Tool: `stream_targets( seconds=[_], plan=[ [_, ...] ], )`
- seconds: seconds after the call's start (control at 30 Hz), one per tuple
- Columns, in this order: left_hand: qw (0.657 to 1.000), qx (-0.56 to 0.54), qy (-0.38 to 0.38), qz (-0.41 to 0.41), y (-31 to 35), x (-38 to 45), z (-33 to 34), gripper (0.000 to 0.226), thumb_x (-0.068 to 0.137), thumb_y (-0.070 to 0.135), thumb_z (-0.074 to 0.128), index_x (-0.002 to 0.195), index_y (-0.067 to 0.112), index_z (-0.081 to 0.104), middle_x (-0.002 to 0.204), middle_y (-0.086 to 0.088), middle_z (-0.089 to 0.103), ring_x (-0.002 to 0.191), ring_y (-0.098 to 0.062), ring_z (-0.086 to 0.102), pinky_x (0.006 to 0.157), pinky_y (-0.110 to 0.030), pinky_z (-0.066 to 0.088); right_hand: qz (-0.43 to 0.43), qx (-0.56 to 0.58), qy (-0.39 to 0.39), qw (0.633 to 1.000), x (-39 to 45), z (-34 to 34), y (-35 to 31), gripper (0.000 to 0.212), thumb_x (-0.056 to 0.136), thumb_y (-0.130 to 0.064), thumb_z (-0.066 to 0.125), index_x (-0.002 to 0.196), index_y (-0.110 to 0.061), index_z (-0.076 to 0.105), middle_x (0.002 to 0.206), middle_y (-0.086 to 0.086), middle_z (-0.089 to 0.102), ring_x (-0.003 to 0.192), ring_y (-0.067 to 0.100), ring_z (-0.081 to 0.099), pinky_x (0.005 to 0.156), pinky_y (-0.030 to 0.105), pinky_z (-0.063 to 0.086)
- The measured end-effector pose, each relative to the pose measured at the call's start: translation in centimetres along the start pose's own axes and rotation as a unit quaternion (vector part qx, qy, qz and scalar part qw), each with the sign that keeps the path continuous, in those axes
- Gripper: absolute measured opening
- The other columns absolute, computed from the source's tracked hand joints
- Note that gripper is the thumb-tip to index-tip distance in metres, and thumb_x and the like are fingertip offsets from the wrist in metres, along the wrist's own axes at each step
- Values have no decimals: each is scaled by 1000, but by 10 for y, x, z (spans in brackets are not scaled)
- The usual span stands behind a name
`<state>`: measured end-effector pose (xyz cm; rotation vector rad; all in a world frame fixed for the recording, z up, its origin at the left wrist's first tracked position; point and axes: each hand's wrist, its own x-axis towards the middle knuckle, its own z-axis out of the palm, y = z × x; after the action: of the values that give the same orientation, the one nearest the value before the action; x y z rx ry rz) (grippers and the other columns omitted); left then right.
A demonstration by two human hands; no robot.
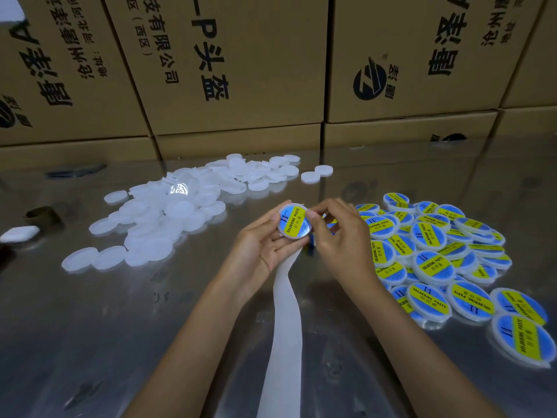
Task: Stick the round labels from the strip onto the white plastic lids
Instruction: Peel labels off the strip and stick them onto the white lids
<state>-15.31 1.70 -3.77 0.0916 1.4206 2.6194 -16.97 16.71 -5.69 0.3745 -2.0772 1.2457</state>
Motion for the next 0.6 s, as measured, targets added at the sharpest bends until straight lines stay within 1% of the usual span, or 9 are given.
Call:
stream_targets(
  seconds=[0.07,0.13,0.17,0.2,0.27,0.37,0.43,0.5,0.6],
  plan=[
    [1000,1,4,12,0,1,-1,36,106,11,39,138,4,55,127,-20,67,115,-31,67,92,-37,58,16,3,0,1000,-2,1,-2,12,88,-34,69,85,-24,64,85,-15,62,87,11,53,72,28,43],
    [1000,7,10,21,0,1,-1,36,106,12,40,139,5,55,127,-19,67,116,-30,67,92,-36,58,27,-23,-16,999,-4,2,-5,32,76,-56,72,92,-29,63,92,-18,61,92,6,50,73,25,44],
    [1000,10,13,23,-1,1,-1,37,106,12,40,139,5,55,127,-18,67,116,-30,67,92,-36,58,21,-45,-27,998,-5,3,-5,41,71,-60,73,96,-30,63,95,-17,60,94,6,49,72,26,44],
    [1000,10,14,24,-2,1,-1,37,106,12,41,139,5,55,128,-17,67,116,-30,66,93,-36,58,9,-68,-35,997,-6,3,-4,45,69,-60,74,99,-28,63,98,-16,59,95,7,49,72,27,44],
    [1000,10,12,19,-3,2,-1,37,106,12,41,140,7,55,129,-16,67,121,-30,63,98,-38,55,-12,-96,-34,995,-6,2,-4,46,70,-57,78,101,-26,64,100,-14,59,96,7,48,74,28,44],
    [1000,11,0,10,-4,2,-2,36,105,19,45,138,13,56,127,-16,68,120,-27,64,99,-40,53,-18,-118,12,993,-2,-4,-3,40,75,-51,78,101,-23,68,100,-10,62,96,13,52,79,32,46],
    [1000,10,6,6,-5,3,-5,34,105,22,45,136,15,56,123,-16,70,114,-30,68,94,-39,57,14,-176,62,982,2,-13,3,41,77,-48,76,105,-20,68,104,-5,63,102,21,53,86,37,42],
    [999,16,33,11,-5,5,-11,33,104,21,45,134,13,57,119,-15,72,109,-30,70,89,-38,60,64,-276,90,955,6,-26,12,44,78,-45,74,111,-17,66,112,3,63,110,28,49,90,42,33],
    [996,29,77,17,-5,8,-21,30,103,21,46,126,12,62,113,-12,75,104,-27,73,82,-34,62,155,-380,47,911,9,-42,24,46,81,-39,69,115,-9,62,121,12,58,118,33,42,95,45,30]
  ],
)
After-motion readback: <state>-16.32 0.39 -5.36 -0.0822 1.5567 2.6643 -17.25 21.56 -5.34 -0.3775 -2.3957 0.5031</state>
